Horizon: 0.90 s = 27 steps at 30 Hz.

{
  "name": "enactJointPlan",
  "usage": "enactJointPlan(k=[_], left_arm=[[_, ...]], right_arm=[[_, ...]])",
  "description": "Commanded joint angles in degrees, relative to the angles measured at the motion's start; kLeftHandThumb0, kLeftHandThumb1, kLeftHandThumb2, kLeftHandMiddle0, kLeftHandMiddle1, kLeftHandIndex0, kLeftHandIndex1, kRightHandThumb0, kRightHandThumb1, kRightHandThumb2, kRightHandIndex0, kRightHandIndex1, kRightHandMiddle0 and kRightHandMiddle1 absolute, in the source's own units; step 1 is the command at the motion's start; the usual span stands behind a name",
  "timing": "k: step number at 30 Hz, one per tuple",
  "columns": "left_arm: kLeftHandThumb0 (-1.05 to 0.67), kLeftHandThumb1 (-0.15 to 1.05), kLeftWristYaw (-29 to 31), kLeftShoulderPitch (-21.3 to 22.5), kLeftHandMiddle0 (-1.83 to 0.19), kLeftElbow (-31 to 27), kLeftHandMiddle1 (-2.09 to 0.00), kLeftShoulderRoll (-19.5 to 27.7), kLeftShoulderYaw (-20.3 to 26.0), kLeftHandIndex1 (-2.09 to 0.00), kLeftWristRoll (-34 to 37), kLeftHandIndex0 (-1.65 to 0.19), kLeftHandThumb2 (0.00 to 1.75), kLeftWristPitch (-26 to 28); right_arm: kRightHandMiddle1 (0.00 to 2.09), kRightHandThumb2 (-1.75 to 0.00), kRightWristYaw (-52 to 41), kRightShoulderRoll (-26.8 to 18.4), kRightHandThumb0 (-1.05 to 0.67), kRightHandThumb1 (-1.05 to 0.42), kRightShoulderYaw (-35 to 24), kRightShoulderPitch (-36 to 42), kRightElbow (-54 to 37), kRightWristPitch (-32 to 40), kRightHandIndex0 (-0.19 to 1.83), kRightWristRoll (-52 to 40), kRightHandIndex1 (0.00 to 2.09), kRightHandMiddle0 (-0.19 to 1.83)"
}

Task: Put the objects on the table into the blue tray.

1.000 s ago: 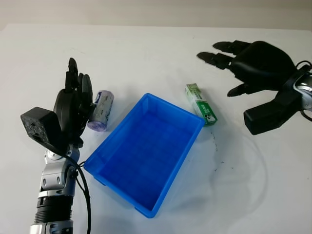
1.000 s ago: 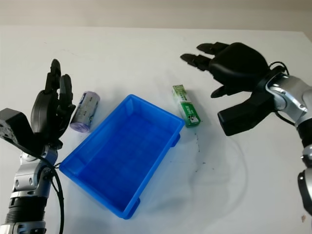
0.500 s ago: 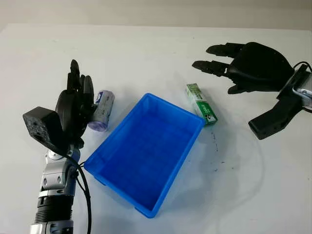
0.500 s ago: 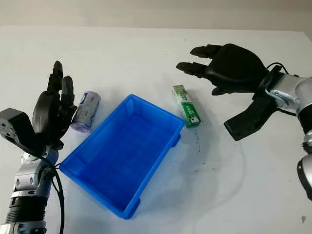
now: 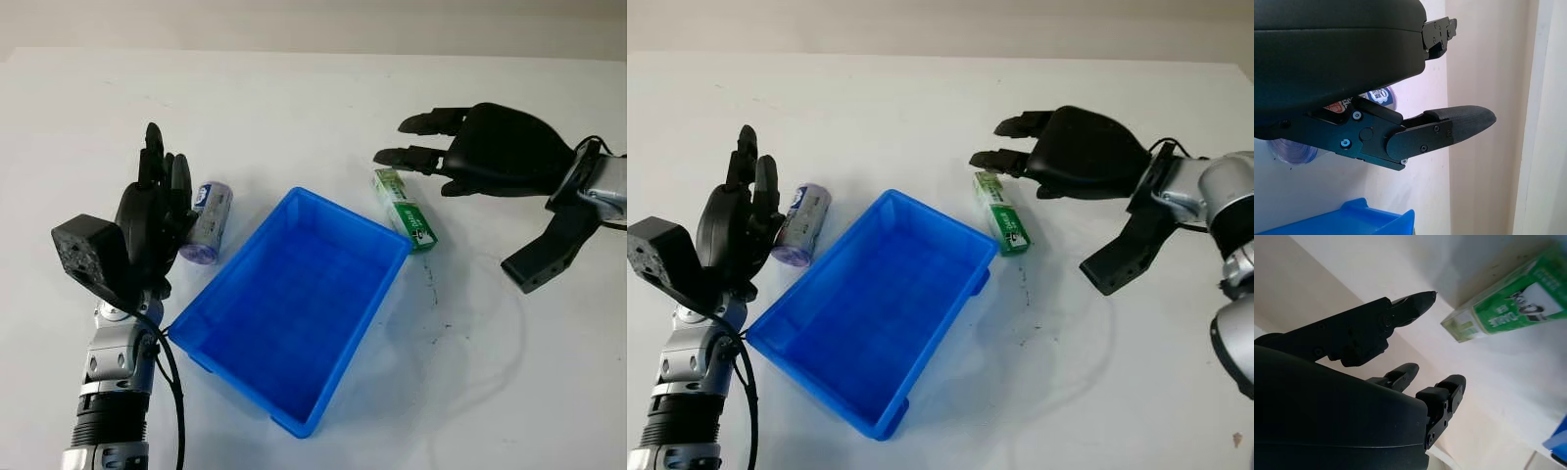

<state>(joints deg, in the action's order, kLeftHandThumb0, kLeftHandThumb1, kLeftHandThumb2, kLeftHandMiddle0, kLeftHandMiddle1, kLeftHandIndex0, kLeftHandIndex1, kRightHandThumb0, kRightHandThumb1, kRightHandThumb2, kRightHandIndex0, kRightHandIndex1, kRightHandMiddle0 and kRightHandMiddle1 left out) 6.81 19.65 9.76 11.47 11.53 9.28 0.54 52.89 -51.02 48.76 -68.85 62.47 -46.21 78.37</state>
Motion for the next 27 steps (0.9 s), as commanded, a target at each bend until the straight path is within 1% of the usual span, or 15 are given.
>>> enactJointPlan(k=[1,4,7,11,14,22,27], left_arm=[[-0.74,1.05,-0.2,0.6,0.19,0.0,0.0,-0.2,-0.2,0.0,0.0,0.19,0.63,0.1],[-0.74,1.05,-0.3,0.5,0.19,-0.2,0.0,-0.2,-0.2,0.0,-0.2,0.19,0.64,0.0],[-0.74,1.05,-0.3,0.4,0.19,-0.2,0.0,0.0,-0.3,0.0,-0.3,0.19,0.64,-0.1],[-0.74,1.05,-0.2,0.5,0.19,-0.1,0.0,0.2,-0.2,0.0,-0.2,0.19,0.64,-0.4],[-0.74,1.05,-0.4,1.1,0.19,0.2,-0.02,0.8,0.3,-0.01,-0.4,0.18,0.63,-1.0],[-0.74,1.05,-0.7,3.2,0.19,0.0,0.0,3.7,1.8,0.0,-1.1,0.19,0.65,-2.0],[-0.75,1.05,-1.3,3.6,0.19,-0.1,0.0,3.7,2.0,0.0,-1.3,0.19,0.65,-2.1]], right_arm=[[0.26,-0.05,1.2,0.0,-0.17,-0.87,0.9,-0.7,0.2,-0.4,0.51,0.4,0.24,0.4],[0.27,-0.04,1.7,0.2,-0.16,-0.84,1.9,-0.7,0.2,-0.4,0.52,0.8,0.24,0.41],[0.27,-0.05,0.9,0.1,-0.14,-0.85,2.5,-0.8,-0.1,-0.9,0.51,0.6,0.24,0.4],[0.29,-0.06,3.3,0.2,-0.13,-0.87,4.3,-0.7,-0.5,-0.1,0.54,2.5,0.24,0.43],[0.29,-0.06,3.6,0.5,-0.15,-0.88,5.3,-0.9,-0.1,-0.5,0.54,3.1,0.23,0.42],[0.27,-0.06,3.5,1.6,-0.14,-0.89,7.0,-1.1,0.9,-0.7,0.53,3.5,0.2,0.4],[0.27,-0.06,4.3,2.3,-0.16,-0.91,8.2,-1.3,1.4,0.0,0.53,4.5,0.19,0.41]])
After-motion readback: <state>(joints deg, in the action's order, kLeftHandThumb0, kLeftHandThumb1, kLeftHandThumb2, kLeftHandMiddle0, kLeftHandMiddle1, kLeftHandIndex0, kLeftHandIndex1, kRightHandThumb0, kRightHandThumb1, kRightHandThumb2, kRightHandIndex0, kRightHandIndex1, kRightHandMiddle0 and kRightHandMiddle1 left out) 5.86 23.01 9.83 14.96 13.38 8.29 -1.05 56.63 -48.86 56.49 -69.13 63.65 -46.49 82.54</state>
